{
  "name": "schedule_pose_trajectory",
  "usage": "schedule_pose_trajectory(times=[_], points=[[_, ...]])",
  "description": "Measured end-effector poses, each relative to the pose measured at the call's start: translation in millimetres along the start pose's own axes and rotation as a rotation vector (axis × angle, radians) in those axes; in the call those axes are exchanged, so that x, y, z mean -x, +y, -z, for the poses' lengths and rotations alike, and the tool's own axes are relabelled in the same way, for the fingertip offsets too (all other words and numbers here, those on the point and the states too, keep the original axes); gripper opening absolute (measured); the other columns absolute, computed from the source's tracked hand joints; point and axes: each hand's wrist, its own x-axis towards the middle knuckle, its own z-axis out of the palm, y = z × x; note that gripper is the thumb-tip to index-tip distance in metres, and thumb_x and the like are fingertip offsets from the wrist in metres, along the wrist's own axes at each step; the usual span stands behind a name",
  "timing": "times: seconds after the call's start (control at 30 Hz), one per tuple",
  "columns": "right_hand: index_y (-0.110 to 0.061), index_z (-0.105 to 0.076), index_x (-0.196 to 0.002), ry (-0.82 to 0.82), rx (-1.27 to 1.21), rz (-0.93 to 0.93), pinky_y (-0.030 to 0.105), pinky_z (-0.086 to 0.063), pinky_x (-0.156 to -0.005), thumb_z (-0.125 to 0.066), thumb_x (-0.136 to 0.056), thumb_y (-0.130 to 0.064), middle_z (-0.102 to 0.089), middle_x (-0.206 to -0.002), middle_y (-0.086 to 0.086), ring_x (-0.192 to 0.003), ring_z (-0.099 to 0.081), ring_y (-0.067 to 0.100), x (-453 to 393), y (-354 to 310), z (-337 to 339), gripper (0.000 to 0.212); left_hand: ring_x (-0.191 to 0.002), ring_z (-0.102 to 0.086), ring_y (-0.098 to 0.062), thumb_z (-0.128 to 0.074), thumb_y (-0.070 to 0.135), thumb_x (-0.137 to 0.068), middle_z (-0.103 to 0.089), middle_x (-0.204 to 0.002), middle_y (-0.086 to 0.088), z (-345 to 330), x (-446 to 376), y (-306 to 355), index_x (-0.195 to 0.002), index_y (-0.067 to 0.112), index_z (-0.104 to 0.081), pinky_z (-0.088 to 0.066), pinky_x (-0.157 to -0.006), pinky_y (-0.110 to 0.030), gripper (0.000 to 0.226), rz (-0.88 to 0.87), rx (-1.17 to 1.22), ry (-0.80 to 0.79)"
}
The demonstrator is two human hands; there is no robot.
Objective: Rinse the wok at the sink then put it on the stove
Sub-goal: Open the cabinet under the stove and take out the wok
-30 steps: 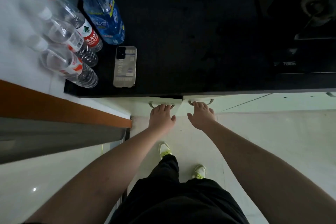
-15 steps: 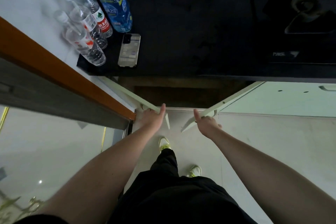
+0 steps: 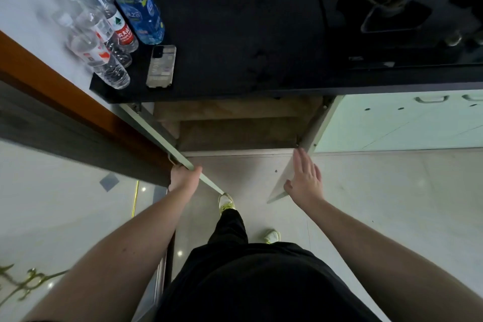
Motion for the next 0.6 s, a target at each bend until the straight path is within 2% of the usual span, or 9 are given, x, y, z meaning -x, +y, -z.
schedule_pose_trajectory(times=[0.1, 0.2, 0.27, 0.37, 0.43, 0.53, 0.6], points=[[-0.014, -0.023, -0.152, -0.12, 0.368, 0.234, 0.037, 0.004, -0.119, -0.041, -0.095, -0.02, -0.01, -0.161, 0.001, -0.149, 0.002, 0.02, 6, 21, -1, 0.059, -0.109, -0.054, -0.031, -0.05, 0.044, -0.087, -0.048, -0.131, -0.012, 4, 18, 2, -0.132, 0.004, -0.047, -0.048, -0.09, -0.046, 0.061, -0.071, -0.02, 0.065], [-0.01, -0.031, -0.148, -0.167, 0.582, 0.239, 0.04, 0.005, -0.12, -0.035, -0.097, -0.023, -0.02, -0.158, 0.006, -0.148, -0.006, 0.024, 17, 51, -4, 0.053, -0.12, -0.049, -0.035, -0.052, 0.037, -0.092, -0.035, -0.146, -0.013, 6, 25, 3, -0.15, 0.014, -0.021, -0.045, -0.087, -0.046, 0.069, -0.103, 0.01, 0.084], [-0.008, -0.033, -0.147, -0.177, 0.675, 0.218, 0.041, 0.004, -0.12, -0.03, -0.097, -0.025, -0.022, -0.157, 0.009, -0.147, -0.008, 0.027, 23, 70, -1, 0.053, -0.118, -0.052, -0.037, -0.053, 0.035, -0.093, -0.041, -0.143, -0.015, 10, 25, 3, -0.153, 0.021, -0.011, -0.045, -0.082, -0.043, 0.075, -0.079, 0.038, 0.067], [-0.007, -0.035, -0.145, -0.201, 0.754, 0.134, 0.04, 0.001, -0.12, -0.027, -0.096, -0.027, -0.028, -0.153, 0.011, -0.144, -0.013, 0.029, 30, 94, 1, 0.054, -0.111, -0.056, -0.038, -0.055, 0.032, -0.092, -0.048, -0.136, -0.018, 13, 21, 3, -0.152, 0.016, -0.013, -0.049, -0.079, -0.043, 0.075, -0.054, 0.019, 0.042], [-0.006, -0.036, -0.144, -0.23, 0.76, 0.054, 0.039, 0.0, -0.119, -0.028, -0.095, -0.027, -0.032, -0.151, 0.011, -0.143, -0.016, 0.028, 30, 105, 5, 0.055, -0.109, -0.058, -0.039, -0.055, 0.027, -0.093, -0.05, -0.134, -0.02, 15, 20, 1, -0.151, 0.013, -0.013, -0.051, -0.079, -0.045, 0.073, -0.024, 0.015, 0.054], [-0.003, -0.032, -0.146, -0.28, 0.707, -0.1, 0.037, -0.002, -0.12, -0.035, -0.093, -0.025, -0.03, -0.152, 0.013, -0.143, -0.016, 0.028, 28, 112, 15, 0.058, -0.103, -0.059, -0.041, -0.054, 0.02, -0.093, -0.055, -0.127, -0.023, 18, 22, -9, -0.152, 0.011, -0.01, -0.048, -0.069, -0.042, 0.074, -0.002, -0.036, 0.065], [-0.004, -0.034, -0.145, -0.283, 0.703, -0.123, 0.037, -0.007, -0.119, -0.035, -0.092, -0.024, -0.032, -0.15, 0.014, -0.141, -0.02, 0.028, 26, 112, 17, 0.057, -0.096, -0.061, -0.04, -0.053, 0.02, -0.094, -0.058, -0.12, -0.024, 24, 23, -16, -0.154, 0.015, -0.004, -0.045, -0.064, -0.041, 0.078, 0.004, -0.074, 0.067]])
